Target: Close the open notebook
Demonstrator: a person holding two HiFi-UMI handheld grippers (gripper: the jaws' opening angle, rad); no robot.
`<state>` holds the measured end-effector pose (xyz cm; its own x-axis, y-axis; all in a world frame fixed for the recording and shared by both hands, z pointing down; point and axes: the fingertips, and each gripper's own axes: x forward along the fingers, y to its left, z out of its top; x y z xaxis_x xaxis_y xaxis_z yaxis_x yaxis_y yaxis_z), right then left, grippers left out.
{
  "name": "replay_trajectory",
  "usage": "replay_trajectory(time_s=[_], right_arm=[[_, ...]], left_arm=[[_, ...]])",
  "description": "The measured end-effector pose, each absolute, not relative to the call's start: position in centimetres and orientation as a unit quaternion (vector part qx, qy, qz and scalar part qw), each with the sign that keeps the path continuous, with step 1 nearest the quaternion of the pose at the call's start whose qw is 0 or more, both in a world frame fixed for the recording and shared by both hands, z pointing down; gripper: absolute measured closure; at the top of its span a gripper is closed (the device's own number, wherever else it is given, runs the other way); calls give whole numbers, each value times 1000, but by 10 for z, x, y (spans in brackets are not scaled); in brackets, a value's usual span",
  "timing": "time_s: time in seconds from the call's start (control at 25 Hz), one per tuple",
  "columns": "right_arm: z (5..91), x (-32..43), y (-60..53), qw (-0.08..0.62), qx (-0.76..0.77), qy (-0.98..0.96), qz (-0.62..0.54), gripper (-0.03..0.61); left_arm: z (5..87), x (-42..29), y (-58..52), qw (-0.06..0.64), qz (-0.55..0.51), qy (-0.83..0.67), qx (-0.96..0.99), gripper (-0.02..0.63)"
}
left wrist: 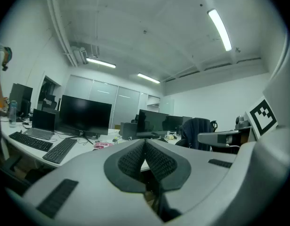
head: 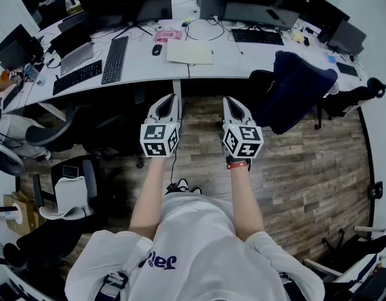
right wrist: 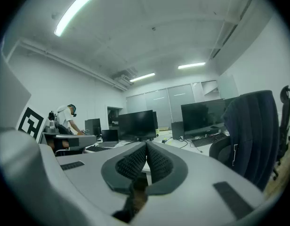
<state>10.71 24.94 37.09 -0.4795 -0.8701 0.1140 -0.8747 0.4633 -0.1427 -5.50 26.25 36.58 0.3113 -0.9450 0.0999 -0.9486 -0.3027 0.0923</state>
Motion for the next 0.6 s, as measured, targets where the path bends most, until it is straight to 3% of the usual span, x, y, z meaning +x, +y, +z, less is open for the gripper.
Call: replay_trajectory(time_s=[0.6], right_arm=[[402, 81, 217, 12, 470, -873, 130, 564]], left_arm=[[397, -48, 240, 63, 34, -601, 796, 595]])
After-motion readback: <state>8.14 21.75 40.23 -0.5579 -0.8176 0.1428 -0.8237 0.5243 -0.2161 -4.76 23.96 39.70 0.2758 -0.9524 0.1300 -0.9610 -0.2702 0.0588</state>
